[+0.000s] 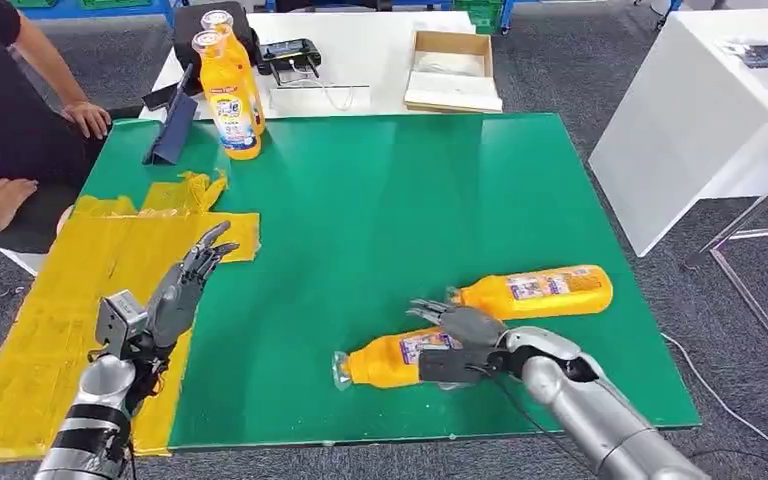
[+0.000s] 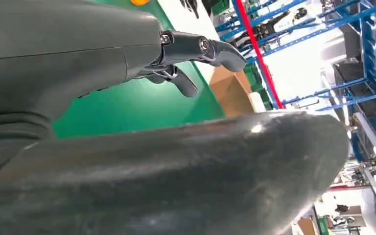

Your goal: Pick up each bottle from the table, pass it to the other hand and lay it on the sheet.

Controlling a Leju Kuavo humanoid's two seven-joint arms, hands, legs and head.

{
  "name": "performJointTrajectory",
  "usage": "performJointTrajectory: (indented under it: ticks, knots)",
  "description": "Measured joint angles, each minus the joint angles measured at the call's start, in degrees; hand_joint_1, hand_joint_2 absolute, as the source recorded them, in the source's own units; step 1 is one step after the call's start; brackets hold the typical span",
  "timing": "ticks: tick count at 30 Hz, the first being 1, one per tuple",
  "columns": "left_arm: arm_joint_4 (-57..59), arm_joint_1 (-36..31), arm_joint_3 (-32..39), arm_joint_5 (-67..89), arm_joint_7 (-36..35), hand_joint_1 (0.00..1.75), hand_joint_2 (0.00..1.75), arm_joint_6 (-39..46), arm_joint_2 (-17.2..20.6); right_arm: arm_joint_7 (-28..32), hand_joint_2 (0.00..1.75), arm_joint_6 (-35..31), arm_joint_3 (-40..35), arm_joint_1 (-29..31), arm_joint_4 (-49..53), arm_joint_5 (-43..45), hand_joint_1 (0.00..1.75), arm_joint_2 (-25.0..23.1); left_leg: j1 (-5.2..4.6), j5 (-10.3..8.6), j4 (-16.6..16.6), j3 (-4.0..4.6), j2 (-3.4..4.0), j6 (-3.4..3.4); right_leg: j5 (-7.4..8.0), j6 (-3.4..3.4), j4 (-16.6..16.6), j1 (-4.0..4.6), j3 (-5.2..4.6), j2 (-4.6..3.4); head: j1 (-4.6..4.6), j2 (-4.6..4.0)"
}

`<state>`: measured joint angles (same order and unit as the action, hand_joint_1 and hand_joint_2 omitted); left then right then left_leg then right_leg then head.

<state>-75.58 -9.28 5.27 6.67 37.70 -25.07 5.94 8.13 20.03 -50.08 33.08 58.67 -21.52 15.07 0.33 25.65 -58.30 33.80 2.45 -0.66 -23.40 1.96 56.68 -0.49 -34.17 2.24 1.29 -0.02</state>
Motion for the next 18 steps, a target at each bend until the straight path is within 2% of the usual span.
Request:
performJointTrajectory:
  ticks: [6,8,9,10,14,18]
  knots:
    - [1.3,-1.1,-0.2,0.0,0.3,0.00,0.00,-0.1,-0.1,-3.6,1.75,4.9,-5.2,2.4,4.4,3.7,0.00,8.1,-0.10,0.01,0.0,0.02,-0.02,-0.01,0.02,0.04,0.0,-0.12,-0.03,-0.01,0.00,0.00]
    - [1.9,-1.8,-0.4,0.1,0.3,0.00,0.00,-0.1,-0.3,-4.3,1.75,5.0,-7.3,2.6,4.9,3.3,0.07,9.6,-0.10,0.01,0.0,0.03,-0.02,-0.01,0.02,0.04,0.0,-0.11,-0.05,-0.01,0.00,0.00]
    - [2.2,-2.1,-0.6,0.1,0.3,0.00,0.00,-0.1,-0.4,-4.6,1.75,5.0,-8.2,2.6,5.1,2.9,1.48,10.1,-0.10,0.01,0.0,0.02,-0.02,-0.01,0.02,0.05,0.0,-0.10,-0.07,-0.01,0.00,0.00]
    - [2.6,-2.6,-1.0,0.2,0.3,0.00,0.00,0.0,-0.5,-4.9,1.75,4.7,-9.3,2.6,5.4,2.3,1.75,10.9,-0.10,0.01,0.0,0.02,-0.03,-0.01,0.01,0.05,0.0,-0.10,-0.07,-0.01,0.04,0.00]
    - [4.2,-4.3,-2.3,0.3,-0.2,0.00,0.00,0.5,-1.3,-5.3,1.75,0.8,-12.9,1.8,6.0,-1.8,1.75,13.1,-0.08,0.03,0.0,-0.06,0.00,0.00,0.00,0.04,0.0,-0.06,0.00,-0.02,-0.04,0.00]
    - [5.3,-5.4,-3.3,-0.1,-0.6,0.00,0.00,1.0,-1.7,-5.0,1.75,-3.9,-13.9,-0.1,4.5,-7.1,1.75,12.3,0.00,0.26,0.0,-0.50,0.37,0.16,-0.03,0.02,-0.1,0.03,0.29,-0.28,0.00,0.00]
